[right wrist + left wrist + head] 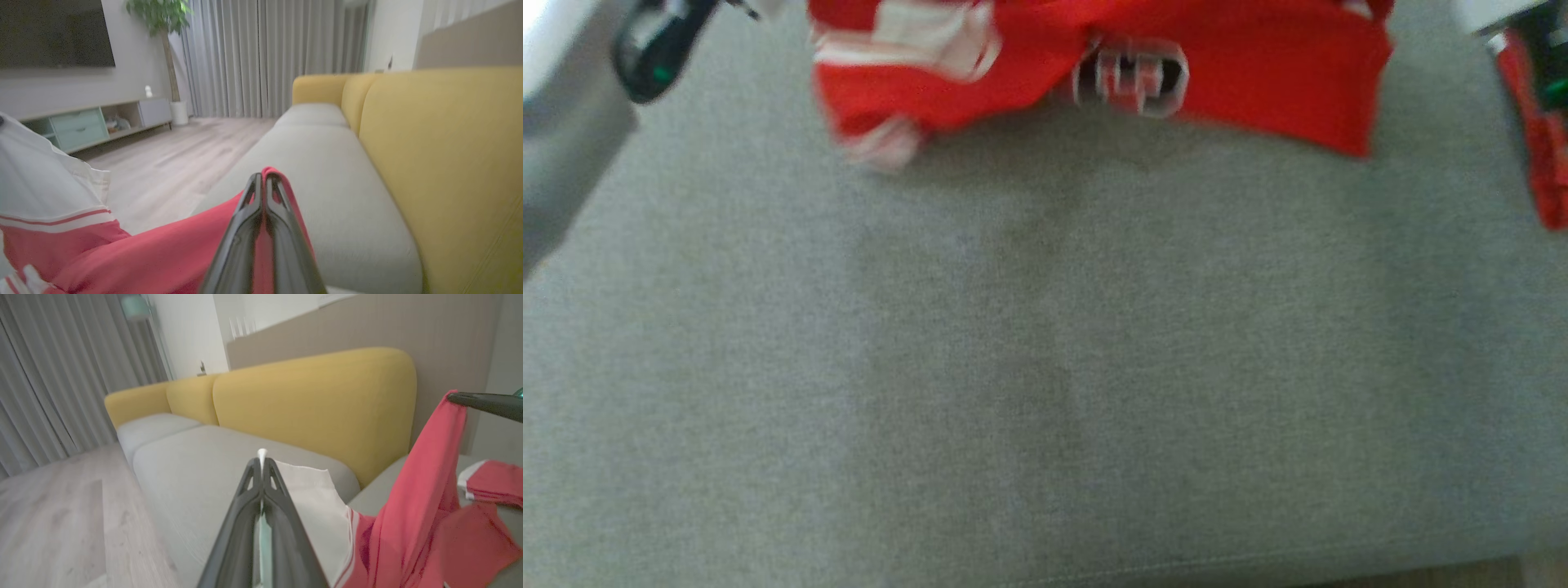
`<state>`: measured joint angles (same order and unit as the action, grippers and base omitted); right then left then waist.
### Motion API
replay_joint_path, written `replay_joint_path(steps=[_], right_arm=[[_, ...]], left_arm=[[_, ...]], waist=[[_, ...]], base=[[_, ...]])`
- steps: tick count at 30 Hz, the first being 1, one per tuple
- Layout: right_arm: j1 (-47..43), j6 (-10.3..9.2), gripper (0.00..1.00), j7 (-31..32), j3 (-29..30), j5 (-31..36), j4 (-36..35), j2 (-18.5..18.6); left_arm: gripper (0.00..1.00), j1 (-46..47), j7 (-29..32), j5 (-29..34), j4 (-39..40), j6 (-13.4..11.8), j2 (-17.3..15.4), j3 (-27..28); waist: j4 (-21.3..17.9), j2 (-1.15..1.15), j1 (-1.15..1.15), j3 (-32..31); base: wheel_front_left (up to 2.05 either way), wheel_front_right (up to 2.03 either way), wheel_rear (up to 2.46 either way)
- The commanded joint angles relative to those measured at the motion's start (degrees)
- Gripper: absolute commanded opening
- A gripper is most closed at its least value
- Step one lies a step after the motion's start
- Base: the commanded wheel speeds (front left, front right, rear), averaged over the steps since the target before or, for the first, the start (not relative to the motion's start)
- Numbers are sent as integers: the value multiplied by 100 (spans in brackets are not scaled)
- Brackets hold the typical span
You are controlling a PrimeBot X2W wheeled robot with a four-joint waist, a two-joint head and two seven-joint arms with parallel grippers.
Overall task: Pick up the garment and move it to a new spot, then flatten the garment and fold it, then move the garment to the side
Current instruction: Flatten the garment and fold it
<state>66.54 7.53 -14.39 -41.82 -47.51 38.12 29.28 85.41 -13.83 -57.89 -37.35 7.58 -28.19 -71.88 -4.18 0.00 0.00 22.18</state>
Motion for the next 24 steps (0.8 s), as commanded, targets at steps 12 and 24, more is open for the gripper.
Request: replay_joint_path(steps=[12,24], right_arm=[[-3611,-4,0,-60,1291,234,-2267,1499],[-7791,-4,100,436,2027,941,-3480,259]], left_arm=[[0,-1477,-115,-5,2629,-648,-1920,649],[0,-4668,-116,-219,5213,-2706,-3208,1076]], waist=[[68,0,0,-1244],[186,0,0,-972]], base=[[0,0,0],[0,0,0]])
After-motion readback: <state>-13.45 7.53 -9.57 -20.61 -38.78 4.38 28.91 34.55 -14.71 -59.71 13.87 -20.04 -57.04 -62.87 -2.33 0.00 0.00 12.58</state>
